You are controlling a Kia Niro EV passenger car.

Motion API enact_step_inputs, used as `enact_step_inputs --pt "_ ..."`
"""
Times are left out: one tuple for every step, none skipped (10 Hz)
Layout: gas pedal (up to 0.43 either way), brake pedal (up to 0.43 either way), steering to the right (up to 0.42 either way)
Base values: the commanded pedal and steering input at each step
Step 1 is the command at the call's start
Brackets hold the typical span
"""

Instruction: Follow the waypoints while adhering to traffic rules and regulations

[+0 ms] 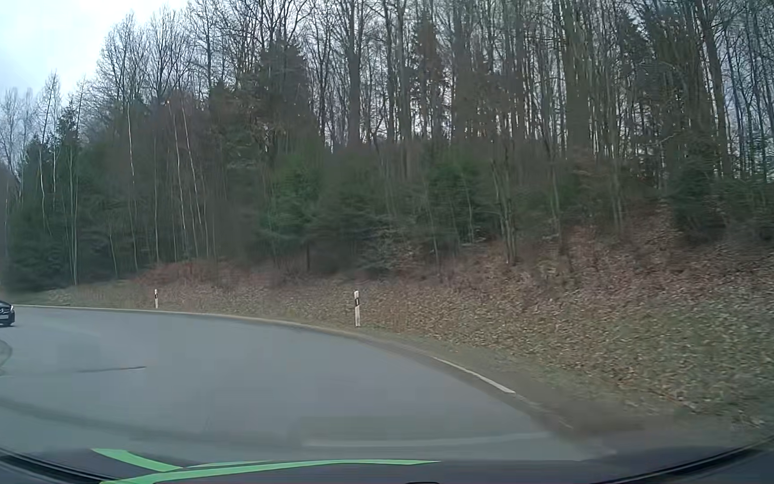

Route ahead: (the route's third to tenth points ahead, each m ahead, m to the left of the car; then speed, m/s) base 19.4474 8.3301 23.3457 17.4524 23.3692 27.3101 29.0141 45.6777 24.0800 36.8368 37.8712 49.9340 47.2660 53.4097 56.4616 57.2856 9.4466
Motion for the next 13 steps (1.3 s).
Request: enact_step_inputs --pt "0.0 0.14 -0.101" --pt "0.0 0.134 -0.11" --pt "0.0 0.134 -0.118" --pt "0.0 0.128 -0.126" --pt "0.0 0.122 -0.133" --pt "0.0 0.116 -0.142" --pt "0.0 0.104 -0.155" --pt "0.0 0.079 -0.165" --pt "0.0 0.073 -0.175" --pt "0.0 0.049 -0.184" --pt "0.0 0.018 -0.189" --pt "0.0 0.0 -0.192" --pt "0.0 0.0 -0.195"
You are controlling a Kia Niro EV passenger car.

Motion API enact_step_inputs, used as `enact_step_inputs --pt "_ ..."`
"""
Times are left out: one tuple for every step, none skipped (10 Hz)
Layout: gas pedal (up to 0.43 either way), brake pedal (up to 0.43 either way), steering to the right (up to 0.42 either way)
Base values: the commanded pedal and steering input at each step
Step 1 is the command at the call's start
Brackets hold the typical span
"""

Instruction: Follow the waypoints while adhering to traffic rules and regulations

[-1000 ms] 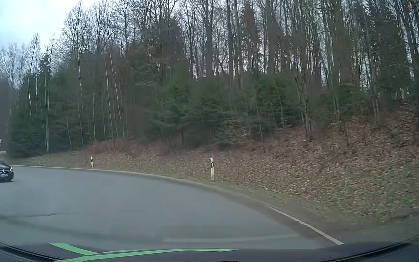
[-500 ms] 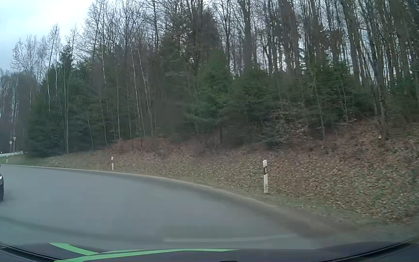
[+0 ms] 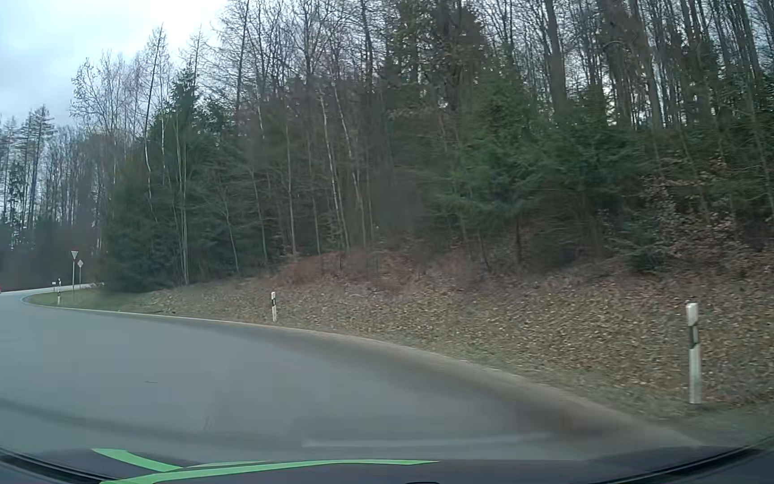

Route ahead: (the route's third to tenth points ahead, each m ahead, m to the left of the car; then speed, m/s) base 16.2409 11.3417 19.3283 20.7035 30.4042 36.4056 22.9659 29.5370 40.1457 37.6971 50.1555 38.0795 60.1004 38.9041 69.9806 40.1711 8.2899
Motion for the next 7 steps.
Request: enact_step_inputs --pt "0.0 0.0 -0.196" --pt "0.0 0.0 -0.2" --pt "0.0 0.0 -0.205" --pt "0.0 0.0 -0.209" --pt "0.0 0.0 -0.211" --pt "0.0 0.0 -0.211" --pt "0.0 0.0 -0.211"
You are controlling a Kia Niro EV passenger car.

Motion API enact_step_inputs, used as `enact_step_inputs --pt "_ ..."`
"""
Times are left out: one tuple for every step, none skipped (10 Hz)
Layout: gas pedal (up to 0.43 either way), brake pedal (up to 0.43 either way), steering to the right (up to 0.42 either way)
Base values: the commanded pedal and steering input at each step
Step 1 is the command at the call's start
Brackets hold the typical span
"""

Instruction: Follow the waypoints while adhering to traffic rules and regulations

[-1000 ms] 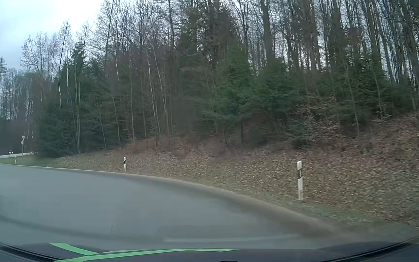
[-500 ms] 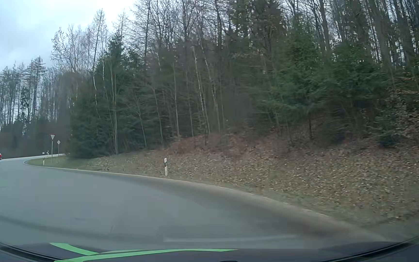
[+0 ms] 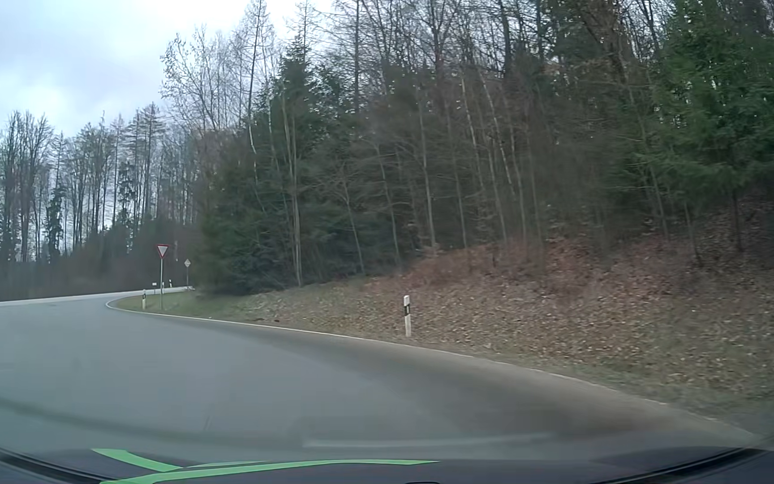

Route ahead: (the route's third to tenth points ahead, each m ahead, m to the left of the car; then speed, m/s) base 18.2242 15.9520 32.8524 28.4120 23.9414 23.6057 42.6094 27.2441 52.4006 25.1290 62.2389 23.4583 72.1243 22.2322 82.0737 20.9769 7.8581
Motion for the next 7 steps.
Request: enact_step_inputs --pt "0.0 0.0 -0.212" --pt "0.0 0.0 -0.212" --pt "0.008 0.0 -0.211" --pt "0.028 0.0 -0.21" --pt "0.047 0.0 -0.207" --pt "0.059 0.0 -0.206" --pt "0.059 0.0 -0.206"
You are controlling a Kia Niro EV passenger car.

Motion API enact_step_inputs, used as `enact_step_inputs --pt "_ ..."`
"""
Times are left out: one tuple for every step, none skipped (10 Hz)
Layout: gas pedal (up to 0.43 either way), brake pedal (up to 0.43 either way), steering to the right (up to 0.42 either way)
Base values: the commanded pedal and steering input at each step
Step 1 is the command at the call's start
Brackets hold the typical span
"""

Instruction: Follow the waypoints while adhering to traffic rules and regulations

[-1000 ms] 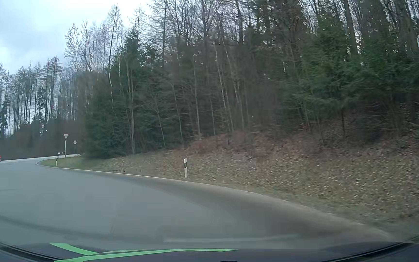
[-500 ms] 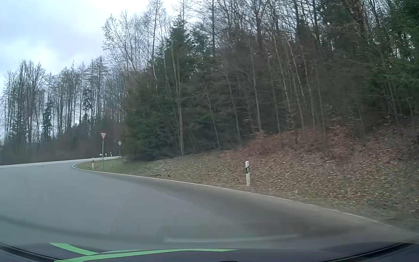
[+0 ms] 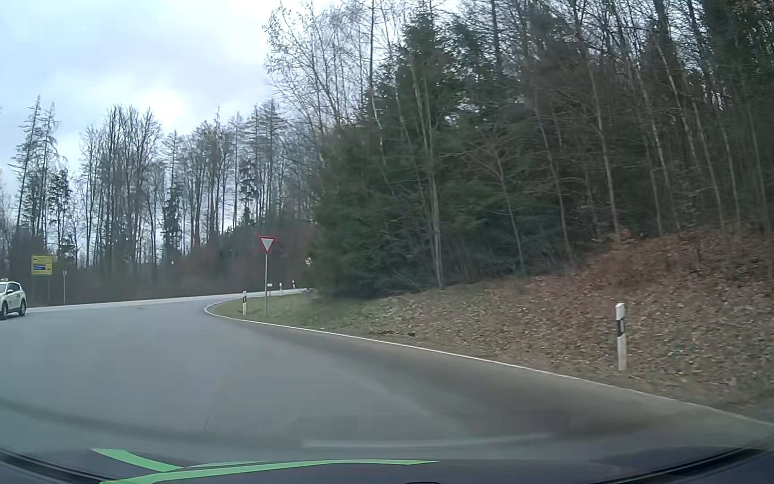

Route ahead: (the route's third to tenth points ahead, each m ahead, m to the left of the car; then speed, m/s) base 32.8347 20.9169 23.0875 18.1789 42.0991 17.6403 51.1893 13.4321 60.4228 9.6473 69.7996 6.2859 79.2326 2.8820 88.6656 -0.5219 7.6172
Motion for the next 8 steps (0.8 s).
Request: enact_step_inputs --pt "0.079 0.0 -0.204" --pt "0.087 0.0 -0.196" --pt "0.087 0.0 -0.19" --pt "0.087 0.0 -0.185" --pt "0.098 0.0 -0.182" --pt "0.11 0.0 -0.182" --pt "0.11 0.0 -0.179" --pt "0.11 0.0 -0.174"
